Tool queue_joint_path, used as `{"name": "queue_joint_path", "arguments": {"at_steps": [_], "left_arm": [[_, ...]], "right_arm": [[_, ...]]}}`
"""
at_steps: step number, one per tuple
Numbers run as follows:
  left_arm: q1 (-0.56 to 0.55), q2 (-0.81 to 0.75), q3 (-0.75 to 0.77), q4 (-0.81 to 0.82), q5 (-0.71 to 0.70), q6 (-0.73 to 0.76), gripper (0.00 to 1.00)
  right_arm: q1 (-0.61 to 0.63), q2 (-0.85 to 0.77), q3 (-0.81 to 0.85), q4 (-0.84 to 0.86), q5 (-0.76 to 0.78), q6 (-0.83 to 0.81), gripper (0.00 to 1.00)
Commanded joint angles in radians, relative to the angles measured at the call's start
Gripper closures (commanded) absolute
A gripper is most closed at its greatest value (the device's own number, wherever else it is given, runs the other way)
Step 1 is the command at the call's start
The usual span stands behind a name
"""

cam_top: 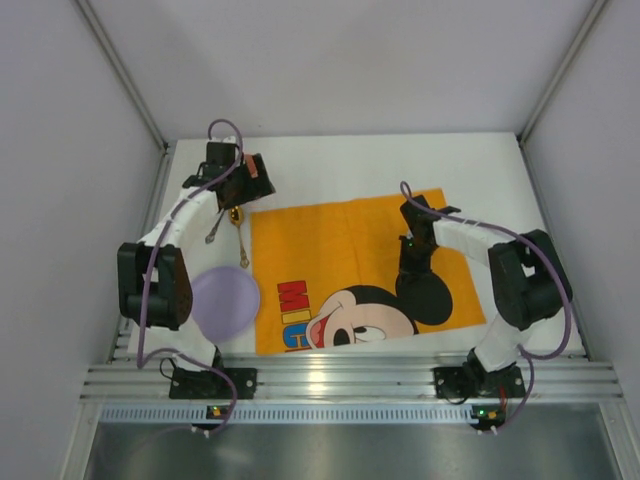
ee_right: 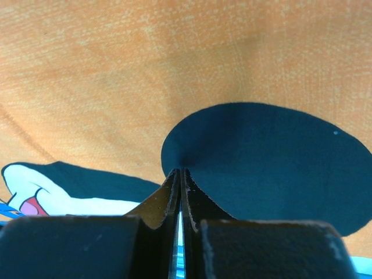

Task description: Set the dinner table for one person

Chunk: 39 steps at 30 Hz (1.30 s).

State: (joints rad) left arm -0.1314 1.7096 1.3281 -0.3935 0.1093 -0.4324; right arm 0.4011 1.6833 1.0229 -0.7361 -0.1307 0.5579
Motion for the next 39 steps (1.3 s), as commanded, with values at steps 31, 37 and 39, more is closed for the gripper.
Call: {"name": "queue_joint_path", "arguments": {"at_steps": [31,37,39], "left_arm": [[-0.128,-0.432,0.034,-0.410,-0.224,-0.069,0.01],[-0.128,-0.473,0.010,-0.436,-0.249,-0.071,0.01],[-0.128,-0.475,0.013,-0.442,-0.252,-0.071,0.01]], "right_arm": [[0.220,0.684,0.812,0.184,-0.257,0.062,1.00],[0.176,0.731,0.896,0.146,-0.241,0.046,1.00],[0.165,0.742,0.936,0.124,-0.245,0.039,1.00]]}}
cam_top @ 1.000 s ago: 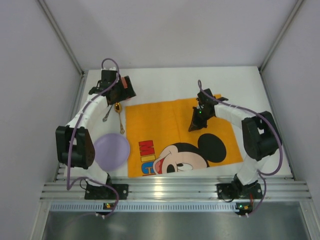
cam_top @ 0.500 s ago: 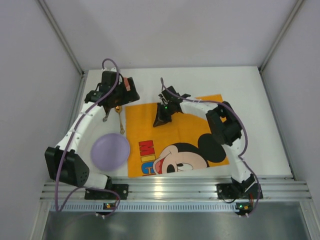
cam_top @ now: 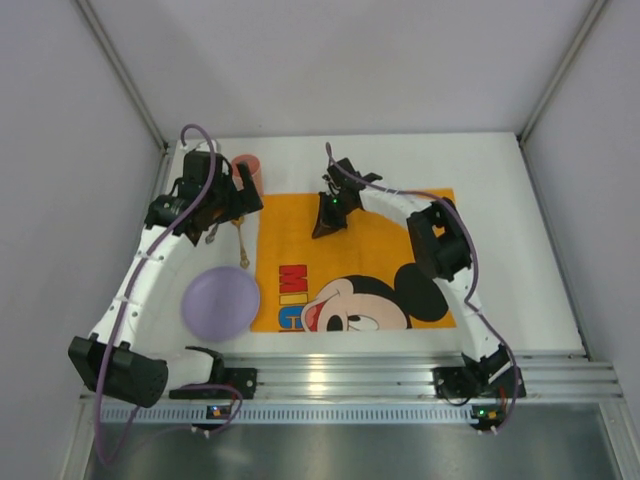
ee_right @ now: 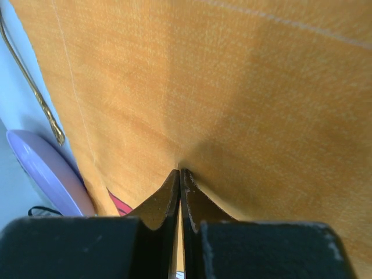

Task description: Set the dinner table for one person

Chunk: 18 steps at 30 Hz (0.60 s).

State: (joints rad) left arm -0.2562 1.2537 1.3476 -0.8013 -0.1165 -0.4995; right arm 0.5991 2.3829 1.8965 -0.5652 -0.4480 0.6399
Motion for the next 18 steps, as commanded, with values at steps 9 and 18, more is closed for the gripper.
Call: {"name": "queue_joint_path", "arguments": {"at_steps": [9,18], "left_arm": [[-0.003,0.000,-0.013,-0.030,-0.026,-0.025,0.01],[-0.006,-0.027,-0.155,0.002,-0.023,-0.047,0.01]], "right_arm": [[-0.050,0.033,0.108,-0.084,0.059,-0.086,1.00],[-0.070,-0.125,0.118,-0.055,-0.162,-0.128,0.16]]}}
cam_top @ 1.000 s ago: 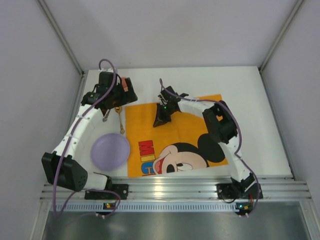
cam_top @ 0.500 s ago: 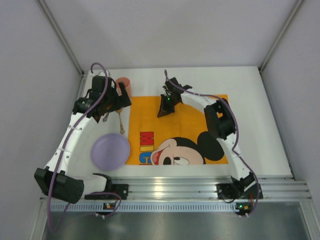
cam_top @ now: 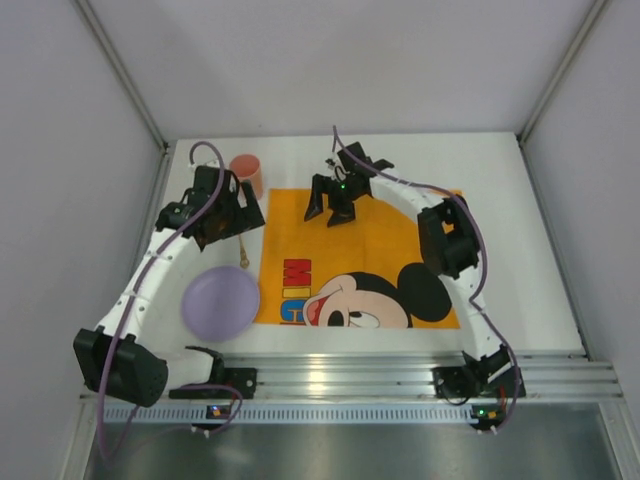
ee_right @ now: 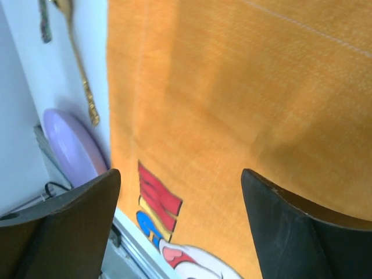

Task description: Set the dinner table for one person

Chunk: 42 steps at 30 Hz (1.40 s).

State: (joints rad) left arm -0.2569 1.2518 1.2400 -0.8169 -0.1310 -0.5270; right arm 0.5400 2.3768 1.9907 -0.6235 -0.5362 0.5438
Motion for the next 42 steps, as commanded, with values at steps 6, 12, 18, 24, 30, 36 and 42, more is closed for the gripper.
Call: {"name": "queue_joint_path", "arguments": {"at_steps": [6,12,18,24,30,36,42], "left_arm": [[-0.010,-0.045,-0.253,0.088,-0.032,-0.109,0.02],[-0.010,0.070,-0.326,0.154,-0.048,-0.136,0.05],[-0.010,0.227,-0.306,0.216,-0.065,-0.126,0.16],[-0.010,0.331,-0.298,0.229,-0.082,-0.117,0.44],[-0.010,0.302,-0.298,0.211,-0.102,-0.122,0.97],[-0.010,0.255,-0.289,0.170,-0.116,-0.111,1.00],[-0.095,0.230,-0.067,0.053,-0.119,-0.106,1.00]], "right_arm": [[-0.011,-0.402,-0.156,0.045,-0.079,0.045,0.12],[-0.011,-0.698,-0.461,0.084,-0.058,0.058,0.12],[-0.017,-0.861,-0.665,0.039,-0.008,0.030,0.15],[-0.040,-0.978,-0.760,-0.036,0.056,-0.008,0.16],[-0.089,-1.033,-0.806,-0.091,0.085,-0.053,0.17],[-0.126,-1.058,-0.837,-0.114,0.087,-0.088,0.19],[-0.161,-1.076,-0.848,-0.128,0.090,-0.111,0.21]]}}
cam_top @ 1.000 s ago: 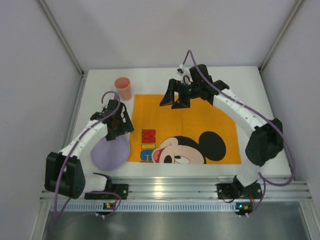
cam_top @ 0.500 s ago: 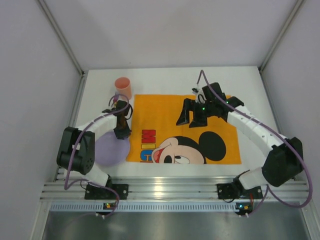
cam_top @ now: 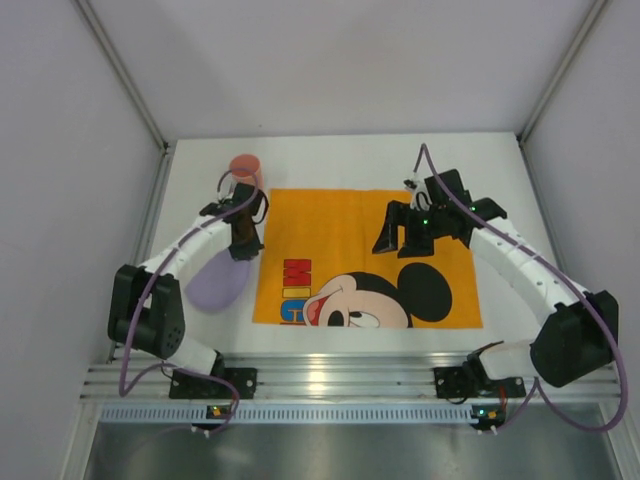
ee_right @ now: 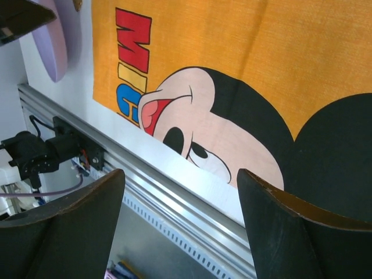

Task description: Set the dinner table for one person

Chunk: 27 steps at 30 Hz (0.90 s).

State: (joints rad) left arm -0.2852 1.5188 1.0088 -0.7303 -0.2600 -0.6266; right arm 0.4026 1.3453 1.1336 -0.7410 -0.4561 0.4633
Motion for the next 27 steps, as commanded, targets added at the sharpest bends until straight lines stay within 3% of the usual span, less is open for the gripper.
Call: {"name": "queue_joint_path", "arguments": {"at_steps": [1,7,11,17,20,27], "left_arm": [[-0.089,-0.025,0.210,-0.056,0.002,-0.018,1.00],[-0.288,0.161,0.565,-0.135,-0.007,-0.079,1.00],[-0.441,0.381,0.813,-0.155,-0.002,-0.091,1.00],[-0.577,0.674,1.181,-0.233,0.021,-0.088,1.00],[-0.615,0.753,1.255,-0.256,0.031,-0.110,1.00],[-0.671,0.781,1.154,-0.205,0.041,-0.131,1.00]], "right_arm": [[-0.039,-0.049,0.012,-0.018,0.014,-0.029,0.22],[-0.123,-0.133,-0.007,-0.069,0.017,-0.003,0.23],[-0.165,-0.227,-0.057,-0.118,0.033,0.003,0.23],[-0.214,-0.389,-0.110,-0.242,0.094,-0.015,0.23],[-0.225,-0.471,-0.118,-0.303,0.123,-0.023,0.23],[-0.226,-0.566,-0.100,-0.422,0.192,-0.052,0.21]]}}
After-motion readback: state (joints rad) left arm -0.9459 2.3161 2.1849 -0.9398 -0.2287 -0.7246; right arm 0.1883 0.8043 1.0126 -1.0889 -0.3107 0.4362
